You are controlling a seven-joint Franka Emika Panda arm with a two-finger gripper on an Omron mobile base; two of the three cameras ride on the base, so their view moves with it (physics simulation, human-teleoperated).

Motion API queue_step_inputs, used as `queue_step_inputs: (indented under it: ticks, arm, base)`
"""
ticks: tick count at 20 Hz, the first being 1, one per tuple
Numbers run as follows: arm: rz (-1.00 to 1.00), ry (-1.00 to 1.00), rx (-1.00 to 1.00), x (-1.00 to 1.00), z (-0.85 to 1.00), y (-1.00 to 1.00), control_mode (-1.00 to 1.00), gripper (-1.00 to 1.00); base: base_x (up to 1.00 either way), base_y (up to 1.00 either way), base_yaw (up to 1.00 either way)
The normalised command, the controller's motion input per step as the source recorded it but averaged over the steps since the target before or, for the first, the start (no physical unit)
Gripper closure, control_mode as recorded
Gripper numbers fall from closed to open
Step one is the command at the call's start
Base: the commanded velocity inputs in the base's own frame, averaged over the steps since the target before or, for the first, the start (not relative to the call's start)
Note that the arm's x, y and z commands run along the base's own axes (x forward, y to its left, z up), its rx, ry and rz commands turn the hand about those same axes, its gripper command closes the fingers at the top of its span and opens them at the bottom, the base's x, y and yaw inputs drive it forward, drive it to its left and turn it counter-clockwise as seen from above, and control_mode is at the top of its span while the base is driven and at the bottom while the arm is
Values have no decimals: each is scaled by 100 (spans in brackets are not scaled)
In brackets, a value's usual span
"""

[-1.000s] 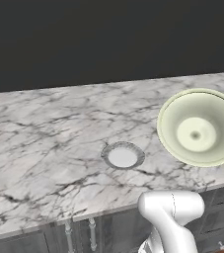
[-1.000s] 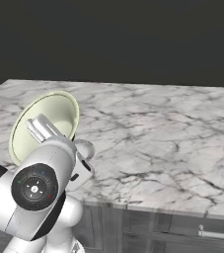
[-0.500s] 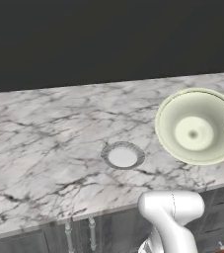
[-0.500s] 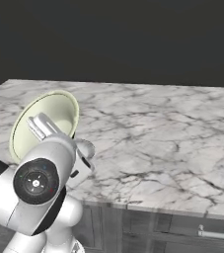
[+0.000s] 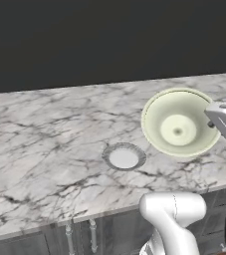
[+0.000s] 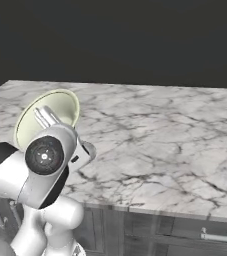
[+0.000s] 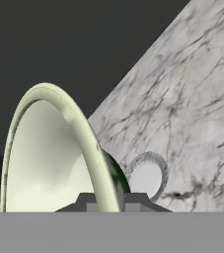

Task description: Move the bowls from the cabinet to the plates on the dining table.

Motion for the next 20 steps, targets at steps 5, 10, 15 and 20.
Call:
queue_step_inputs:
  ticks: [5,10,15,20]
  arm:
    - [0,8,1,55,-16,17,-100,100]
    - [0,11,5,48,-9,7,-100,100]
    - [0,12,6,45,-8,4,-100,100]
    - [1,10,5,32,-5,2,-100,100]
  base:
    - [0,0,0]
    - [0,0,0]
    - [0,0,0]
    - [0,0,0]
